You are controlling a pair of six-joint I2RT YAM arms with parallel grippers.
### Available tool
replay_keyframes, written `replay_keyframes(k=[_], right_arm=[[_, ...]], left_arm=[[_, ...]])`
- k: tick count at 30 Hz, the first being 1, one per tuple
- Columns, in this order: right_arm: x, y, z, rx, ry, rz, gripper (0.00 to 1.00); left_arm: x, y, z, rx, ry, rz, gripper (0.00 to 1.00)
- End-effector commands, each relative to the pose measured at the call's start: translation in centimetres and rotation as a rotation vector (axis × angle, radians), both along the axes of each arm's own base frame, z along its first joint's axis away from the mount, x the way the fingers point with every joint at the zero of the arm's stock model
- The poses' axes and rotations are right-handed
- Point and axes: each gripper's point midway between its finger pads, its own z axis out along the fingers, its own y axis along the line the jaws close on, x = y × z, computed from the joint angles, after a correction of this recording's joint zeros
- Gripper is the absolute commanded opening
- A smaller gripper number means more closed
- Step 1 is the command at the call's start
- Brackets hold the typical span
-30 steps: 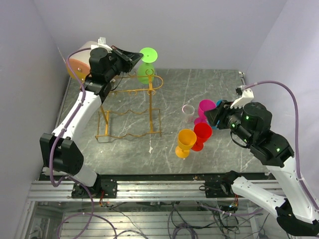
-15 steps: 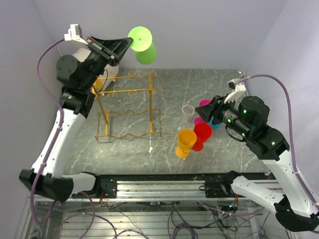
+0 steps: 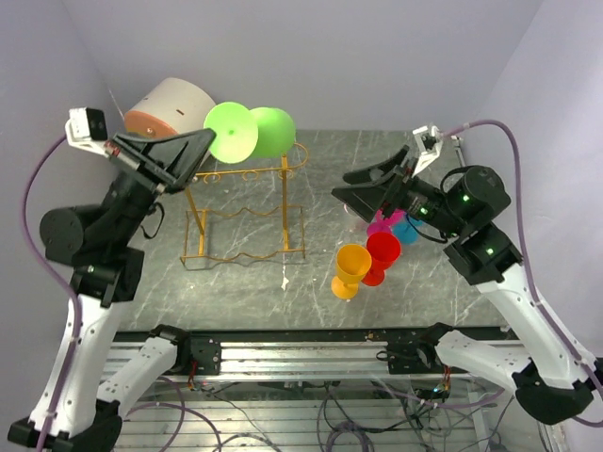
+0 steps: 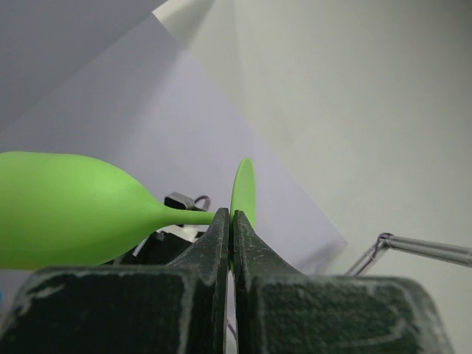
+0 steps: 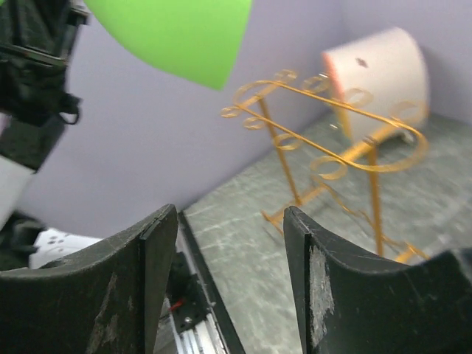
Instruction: Take the wine glass off the wine glass rack
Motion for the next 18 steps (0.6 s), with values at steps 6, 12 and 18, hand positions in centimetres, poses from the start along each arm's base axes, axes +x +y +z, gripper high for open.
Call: replay_keyframes(k=[6, 12, 18], right_arm=[[-4.0, 5.3, 5.6, 0.219, -0.219, 0.523, 0.60], [-4.6, 6.3, 6.6, 0.289, -0.256, 0.665, 0.59], [-5.2, 6.5, 7.4, 0.338, -0.273, 0.769, 0.57]], left_arm=[[-6.8, 1.9, 1.5, -0.082, -0.068, -0.072, 0.07], [-7.7, 2.1, 0.7, -0.082, -0.046, -0.077, 0.07], [-7.5, 2.1, 0.0, -0.084, -0.031, -0.076, 0.07]])
